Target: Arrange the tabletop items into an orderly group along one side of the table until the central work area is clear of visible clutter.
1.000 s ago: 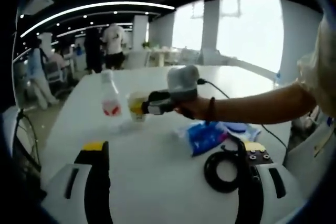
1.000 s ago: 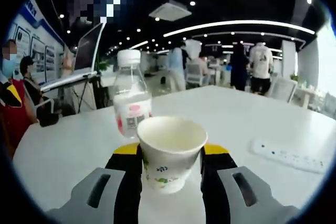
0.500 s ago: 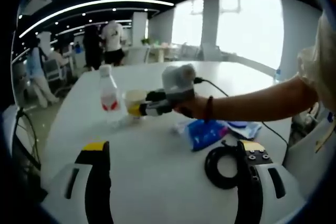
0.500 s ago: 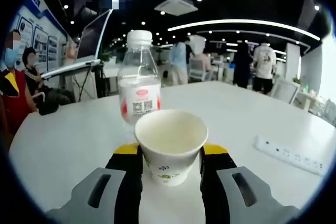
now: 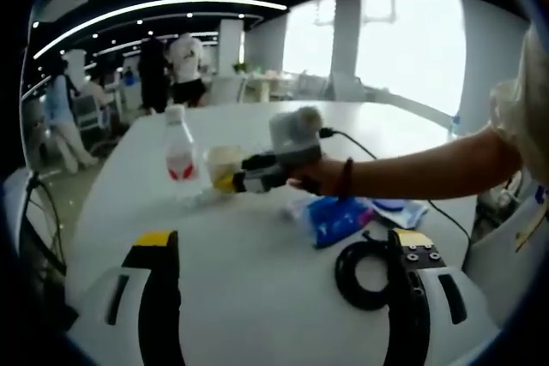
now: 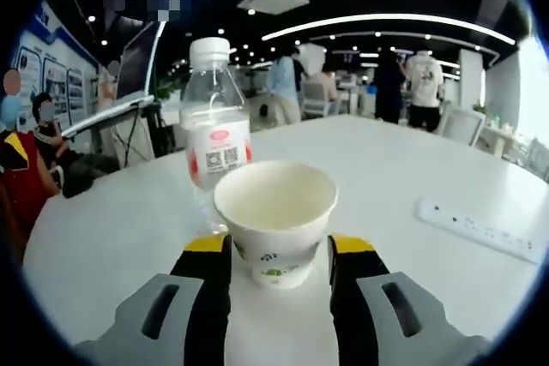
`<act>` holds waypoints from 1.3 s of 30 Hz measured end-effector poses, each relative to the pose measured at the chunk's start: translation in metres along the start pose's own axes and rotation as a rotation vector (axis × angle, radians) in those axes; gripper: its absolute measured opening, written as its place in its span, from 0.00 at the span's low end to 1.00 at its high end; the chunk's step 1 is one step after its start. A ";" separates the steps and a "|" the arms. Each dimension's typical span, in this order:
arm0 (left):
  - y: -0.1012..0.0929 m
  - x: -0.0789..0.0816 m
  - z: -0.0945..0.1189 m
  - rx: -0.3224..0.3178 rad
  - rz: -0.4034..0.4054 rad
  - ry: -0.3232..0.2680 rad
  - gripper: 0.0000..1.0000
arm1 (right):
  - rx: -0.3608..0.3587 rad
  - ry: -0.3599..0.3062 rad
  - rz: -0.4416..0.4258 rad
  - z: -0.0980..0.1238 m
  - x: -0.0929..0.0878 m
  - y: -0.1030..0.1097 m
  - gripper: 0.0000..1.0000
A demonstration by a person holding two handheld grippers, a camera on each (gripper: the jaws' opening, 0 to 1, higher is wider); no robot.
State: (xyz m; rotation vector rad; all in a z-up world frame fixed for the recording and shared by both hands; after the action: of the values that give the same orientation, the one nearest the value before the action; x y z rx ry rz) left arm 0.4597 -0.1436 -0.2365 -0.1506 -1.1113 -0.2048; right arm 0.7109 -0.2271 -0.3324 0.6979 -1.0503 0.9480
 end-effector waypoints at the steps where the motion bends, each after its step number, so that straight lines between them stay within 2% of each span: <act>1: -0.001 0.000 0.000 -0.005 -0.002 0.002 0.99 | 0.008 -0.003 -0.015 0.002 0.001 0.002 0.54; 4: -0.002 0.000 -0.001 -0.007 -0.006 0.011 0.99 | 0.030 -0.005 -0.016 0.005 0.003 0.006 0.58; 8: -0.002 0.001 0.000 -0.011 0.002 0.007 0.99 | 0.067 0.014 0.014 0.008 0.004 0.012 0.55; 13: -0.001 0.002 0.002 -0.011 0.008 0.004 0.98 | 0.052 0.039 0.015 0.009 0.003 0.012 0.52; 15: -0.001 0.002 0.002 -0.009 0.012 0.003 0.99 | 0.039 0.051 -0.002 0.012 0.003 0.010 0.55; 19: 0.000 0.002 0.003 -0.005 0.021 0.000 0.99 | 0.027 0.033 -0.047 0.025 0.006 0.010 0.61; 23: 0.000 0.003 0.004 -0.007 0.027 -0.007 0.99 | -0.005 -0.005 -0.069 0.041 0.013 0.015 0.75; 30: -0.002 0.003 0.003 -0.015 0.022 -0.001 0.99 | -0.015 -0.030 -0.149 0.056 0.021 0.022 0.88; 39: -0.005 0.003 0.001 -0.033 0.013 0.006 0.99 | -0.041 -0.054 -0.190 0.081 0.028 0.028 0.99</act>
State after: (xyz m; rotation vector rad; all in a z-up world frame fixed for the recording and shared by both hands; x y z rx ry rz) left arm 0.4587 -0.1482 -0.2337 -0.1862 -1.1011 -0.2119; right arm 0.6592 -0.2747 -0.2761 0.7784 -1.0285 0.7452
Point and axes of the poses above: the point that each gripper's makers call its tool centre point, and the gripper's own axes: z roughly backward along the fingers, y roughly to its left, x roughly out of its top, the point moved 9 cm from there along z, roughly backward along the fingers, and after that the axes turned 8 degrees about x, right-handed, at the moved point
